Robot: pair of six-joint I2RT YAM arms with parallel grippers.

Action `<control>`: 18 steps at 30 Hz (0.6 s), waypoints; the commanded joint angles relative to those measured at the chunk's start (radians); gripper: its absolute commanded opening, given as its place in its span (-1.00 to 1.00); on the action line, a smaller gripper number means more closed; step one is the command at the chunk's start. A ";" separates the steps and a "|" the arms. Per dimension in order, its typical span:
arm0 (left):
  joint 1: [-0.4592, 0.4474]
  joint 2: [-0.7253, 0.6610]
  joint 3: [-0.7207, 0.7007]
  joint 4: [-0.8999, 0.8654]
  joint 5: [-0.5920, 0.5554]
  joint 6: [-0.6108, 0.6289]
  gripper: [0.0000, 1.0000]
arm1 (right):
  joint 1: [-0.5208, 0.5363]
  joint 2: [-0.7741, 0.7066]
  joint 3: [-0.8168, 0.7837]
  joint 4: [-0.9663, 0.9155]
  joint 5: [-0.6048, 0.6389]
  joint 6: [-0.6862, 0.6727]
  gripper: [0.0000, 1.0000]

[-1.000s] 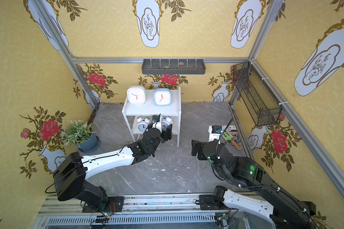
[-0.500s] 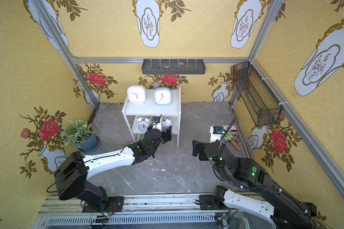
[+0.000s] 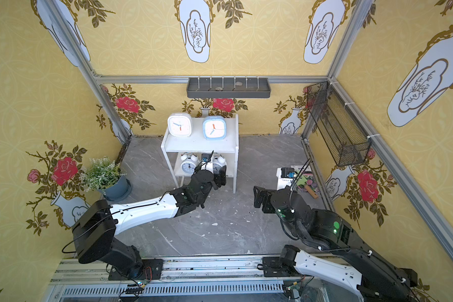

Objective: Place the alarm clocks on the shelf by style
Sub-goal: Place the alarm on the shelf.

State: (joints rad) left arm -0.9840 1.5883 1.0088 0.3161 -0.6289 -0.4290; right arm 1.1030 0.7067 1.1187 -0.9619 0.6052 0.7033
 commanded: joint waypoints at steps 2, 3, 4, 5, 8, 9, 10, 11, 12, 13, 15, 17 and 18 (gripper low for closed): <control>-0.008 0.012 0.007 -0.017 -0.032 0.029 0.54 | 0.001 -0.005 -0.002 0.064 -0.007 -0.010 0.92; -0.009 0.014 0.010 -0.017 -0.038 0.031 0.51 | 0.001 -0.008 -0.004 0.070 -0.009 -0.012 0.92; -0.011 0.017 0.014 -0.018 -0.051 0.033 0.49 | 0.001 -0.010 -0.006 0.072 -0.010 -0.011 0.91; -0.013 0.021 0.017 -0.018 -0.065 0.038 0.47 | 0.001 -0.013 -0.007 0.076 -0.013 -0.014 0.92; -0.020 0.028 0.025 -0.021 -0.101 0.034 0.47 | 0.002 -0.018 -0.011 0.084 -0.019 -0.016 0.92; -0.020 0.031 0.027 -0.022 -0.109 0.030 0.47 | 0.001 -0.021 -0.012 0.087 -0.020 -0.019 0.92; -0.021 0.034 0.029 -0.022 -0.116 0.028 0.47 | 0.001 -0.022 -0.013 0.092 -0.024 -0.021 0.92; -0.023 0.038 0.031 -0.022 -0.126 0.029 0.48 | 0.001 -0.024 -0.013 0.092 -0.025 -0.022 0.92; -0.025 0.042 0.033 -0.022 -0.133 0.029 0.50 | 0.001 -0.028 -0.013 0.095 -0.027 -0.022 0.92; -0.028 0.046 0.035 -0.022 -0.135 0.029 0.52 | 0.001 -0.030 -0.013 0.096 -0.028 -0.022 0.92; -0.031 0.053 0.039 -0.022 -0.139 0.030 0.60 | 0.001 -0.037 -0.014 0.097 -0.028 -0.023 0.91; -0.034 0.057 0.039 -0.022 -0.143 0.032 0.69 | 0.001 -0.044 -0.016 0.100 -0.027 -0.022 0.92; -0.035 0.058 0.039 -0.021 -0.143 0.030 0.75 | 0.001 -0.046 -0.016 0.101 -0.028 -0.023 0.92</control>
State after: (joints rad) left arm -1.0172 1.6344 1.0462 0.3069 -0.7532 -0.4080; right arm 1.1030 0.6662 1.1065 -0.9108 0.5808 0.6827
